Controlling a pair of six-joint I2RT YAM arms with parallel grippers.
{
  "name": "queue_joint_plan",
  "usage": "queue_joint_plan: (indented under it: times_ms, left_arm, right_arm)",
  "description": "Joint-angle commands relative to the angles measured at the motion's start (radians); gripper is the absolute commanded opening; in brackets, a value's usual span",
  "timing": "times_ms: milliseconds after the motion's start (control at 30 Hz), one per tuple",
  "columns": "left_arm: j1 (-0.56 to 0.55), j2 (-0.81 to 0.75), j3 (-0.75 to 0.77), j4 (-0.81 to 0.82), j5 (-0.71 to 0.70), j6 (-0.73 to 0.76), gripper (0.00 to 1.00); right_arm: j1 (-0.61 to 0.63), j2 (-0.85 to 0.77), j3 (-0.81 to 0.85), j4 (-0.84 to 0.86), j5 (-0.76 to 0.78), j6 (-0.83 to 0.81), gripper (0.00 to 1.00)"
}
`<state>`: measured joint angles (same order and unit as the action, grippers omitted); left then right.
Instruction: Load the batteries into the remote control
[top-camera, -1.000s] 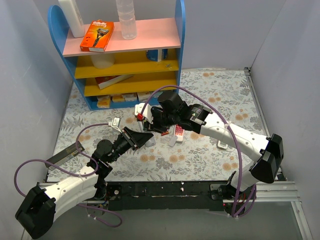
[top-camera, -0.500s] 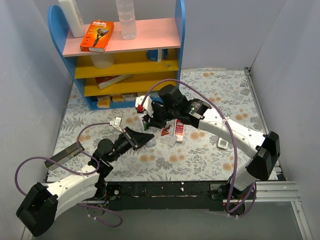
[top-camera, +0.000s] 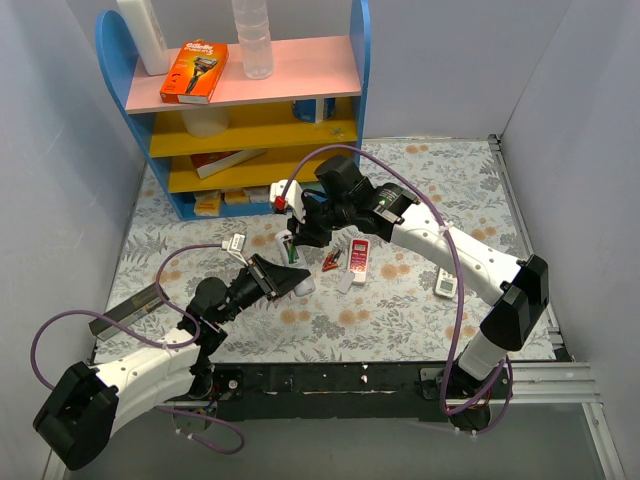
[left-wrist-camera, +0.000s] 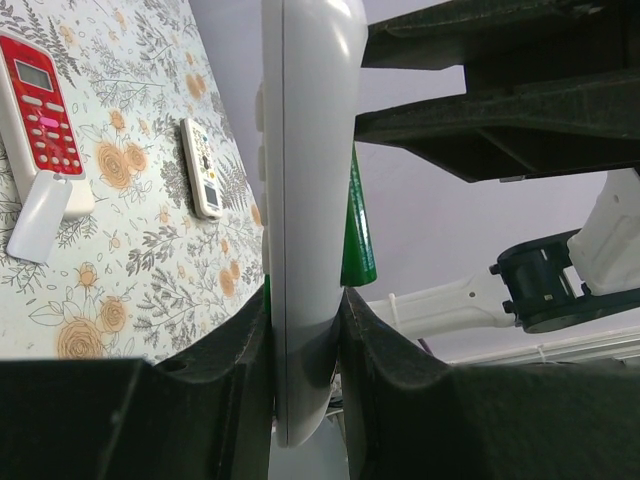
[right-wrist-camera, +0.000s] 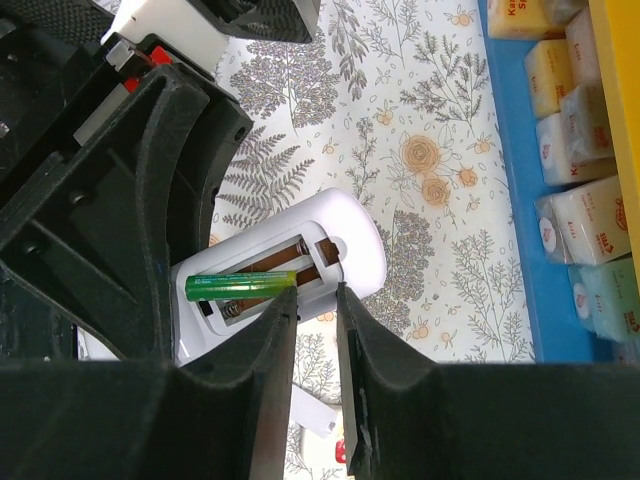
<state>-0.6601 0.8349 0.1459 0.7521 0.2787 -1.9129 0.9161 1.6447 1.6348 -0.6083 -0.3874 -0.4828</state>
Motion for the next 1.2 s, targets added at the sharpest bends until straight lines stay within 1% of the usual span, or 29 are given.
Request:
queue_joint_plan:
  times_ms: [0, 100, 200, 233, 333, 367, 433, 467, 567, 600, 633, 700, 800, 833, 933, 1167]
  left_arm:
    - [-0.010, -0.008, 0.057, 0.125, 0.070, 0.029, 0.00]
    - [-0.010, -0.008, 0.052, 0.104, 0.056, 0.020, 0.00]
    - [-0.010, -0.014, 0.041, 0.073, 0.021, 0.006, 0.00]
    - [-0.010, -0.017, 0.037, 0.069, 0.011, 0.000, 0.00]
    - [-0.010, -0.022, 0.026, 0.052, -0.018, -0.005, 0.00]
    - [-0.010, -0.022, 0.026, 0.047, -0.024, -0.005, 0.00]
    - [-0.010, -0.019, 0.026, 0.039, -0.035, -0.001, 0.00]
    - [-0.010, -0.016, 0.026, 0.038, -0.035, 0.000, 0.00]
    - [-0.010, -0.003, 0.026, 0.041, -0.041, -0.001, 0.00]
    - [-0.010, 0.001, 0.024, 0.044, -0.041, -0.003, 0.00]
    - [-0.010, 0.004, 0.026, 0.047, -0.044, -0.002, 0.00]
    - [-0.010, 0.010, 0.026, 0.053, -0.049, -0.003, 0.00]
    - [-0.010, 0.020, 0.026, 0.056, -0.055, -0.003, 0.00]
    - [-0.010, 0.024, 0.027, 0.056, -0.056, -0.005, 0.00]
    - [-0.010, 0.033, 0.024, 0.062, -0.061, -0.012, 0.00]
    - [-0.010, 0.035, 0.020, 0.066, -0.069, -0.012, 0.00]
  right_arm:
    - [0.006, 0.015, 0.016, 0.005, -0.061, -0.008, 0.28]
    - [0.006, 0.010, 0.017, 0.022, -0.048, 0.021, 0.29]
    - [0.006, -0.012, 0.023, 0.048, 0.010, 0.107, 0.31]
    - [0.006, -0.020, 0.028, 0.059, 0.048, 0.166, 0.31]
    - [0.006, -0.042, 0.069, 0.053, 0.128, 0.278, 0.35]
    - [0.007, -0.046, 0.095, 0.047, 0.145, 0.370, 0.36]
    - [0.009, -0.063, 0.114, 0.035, 0.197, 0.458, 0.38]
    - [0.010, -0.069, 0.122, 0.019, 0.217, 0.557, 0.39]
    - [0.017, -0.091, 0.135, -0.016, 0.268, 0.688, 0.42]
    - [0.018, -0.100, 0.125, -0.025, 0.277, 0.775, 0.46]
    - [0.018, -0.105, 0.119, -0.037, 0.292, 0.812, 0.48]
    - [0.024, -0.108, 0.106, -0.077, 0.306, 0.915, 0.50]
    - [0.044, -0.091, 0.112, -0.146, 0.344, 0.989, 0.50]
    - [0.047, -0.085, 0.112, -0.154, 0.343, 1.025, 0.49]
    - [0.059, -0.060, 0.109, -0.160, 0.328, 1.065, 0.48]
    - [0.082, -0.013, 0.112, -0.134, 0.323, 1.098, 0.45]
